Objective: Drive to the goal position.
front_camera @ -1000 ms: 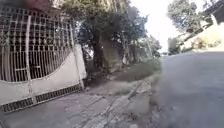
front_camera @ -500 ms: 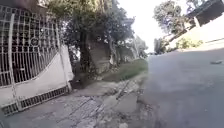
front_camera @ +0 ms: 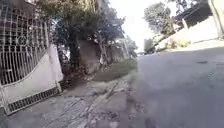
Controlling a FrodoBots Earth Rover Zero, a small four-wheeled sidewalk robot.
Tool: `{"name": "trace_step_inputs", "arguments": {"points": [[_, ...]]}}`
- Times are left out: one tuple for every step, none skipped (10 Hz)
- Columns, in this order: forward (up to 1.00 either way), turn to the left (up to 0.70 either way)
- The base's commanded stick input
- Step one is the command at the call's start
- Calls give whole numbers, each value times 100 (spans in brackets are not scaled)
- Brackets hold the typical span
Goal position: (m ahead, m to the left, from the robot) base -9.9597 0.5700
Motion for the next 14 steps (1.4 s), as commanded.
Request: {"name": "trace_step_inputs", "arguments": {"points": [[0, 0], [0, 0], [0, 0], [0, 0], [0, -18], [0, -70], [0, -97], [0, -100], [0, -100], [0, -100], [0, -100], [66, -60], [99, -35], [100, -28]]}}
